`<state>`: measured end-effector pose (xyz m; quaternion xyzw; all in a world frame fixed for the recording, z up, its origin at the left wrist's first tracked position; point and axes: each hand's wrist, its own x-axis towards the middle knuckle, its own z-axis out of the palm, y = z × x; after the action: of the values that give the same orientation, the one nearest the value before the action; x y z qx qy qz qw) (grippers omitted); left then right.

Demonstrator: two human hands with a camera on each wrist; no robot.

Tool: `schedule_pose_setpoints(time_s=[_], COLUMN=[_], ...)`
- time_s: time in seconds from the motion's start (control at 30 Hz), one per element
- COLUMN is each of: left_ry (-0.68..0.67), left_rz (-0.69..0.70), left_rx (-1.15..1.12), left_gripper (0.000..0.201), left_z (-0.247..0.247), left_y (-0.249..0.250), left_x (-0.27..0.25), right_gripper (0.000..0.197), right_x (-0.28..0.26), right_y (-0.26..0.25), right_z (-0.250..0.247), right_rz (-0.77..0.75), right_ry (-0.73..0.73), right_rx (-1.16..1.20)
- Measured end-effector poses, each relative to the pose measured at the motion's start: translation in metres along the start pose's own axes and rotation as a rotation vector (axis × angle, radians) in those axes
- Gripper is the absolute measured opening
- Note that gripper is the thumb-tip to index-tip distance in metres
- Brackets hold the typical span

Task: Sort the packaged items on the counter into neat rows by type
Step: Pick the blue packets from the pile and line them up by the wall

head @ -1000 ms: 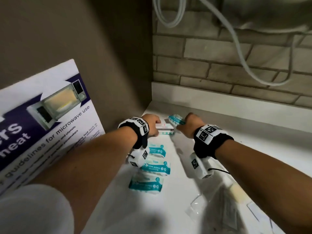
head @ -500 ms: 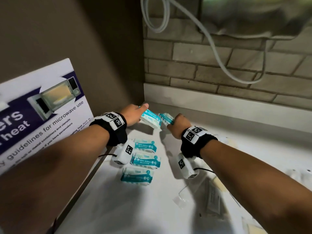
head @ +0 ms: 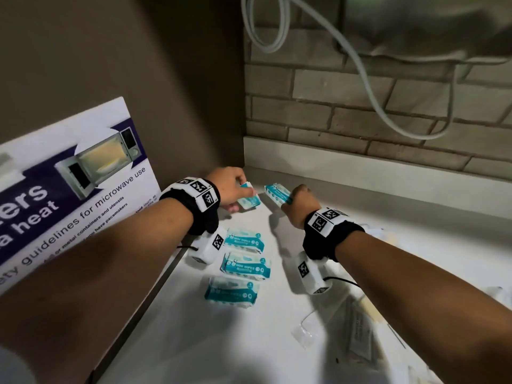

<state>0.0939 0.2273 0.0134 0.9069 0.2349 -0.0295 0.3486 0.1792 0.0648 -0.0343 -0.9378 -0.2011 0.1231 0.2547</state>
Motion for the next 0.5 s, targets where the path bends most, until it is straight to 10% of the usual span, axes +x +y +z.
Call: schedule_pose_setpoints(time_s=[0.23,0.5], left_ry=[-0.1,-0.207], left_rz=[0.19,0.242], left_rx=[0.643,0.394], left_gripper=[0.033,0.068], left_z=[0.007,0.045], left_y=[0.02,0.018], left_x=[0.01,0.014], right_gripper=[0.042,0.039], right_x=[0.01,0.017], right_y=[0.007,0.016], right_z=[0.006,0.01], right_rz=[-0.035,-0.096], right_ry=[-0.014,0.007], right_rx=[-0.017,-0.007])
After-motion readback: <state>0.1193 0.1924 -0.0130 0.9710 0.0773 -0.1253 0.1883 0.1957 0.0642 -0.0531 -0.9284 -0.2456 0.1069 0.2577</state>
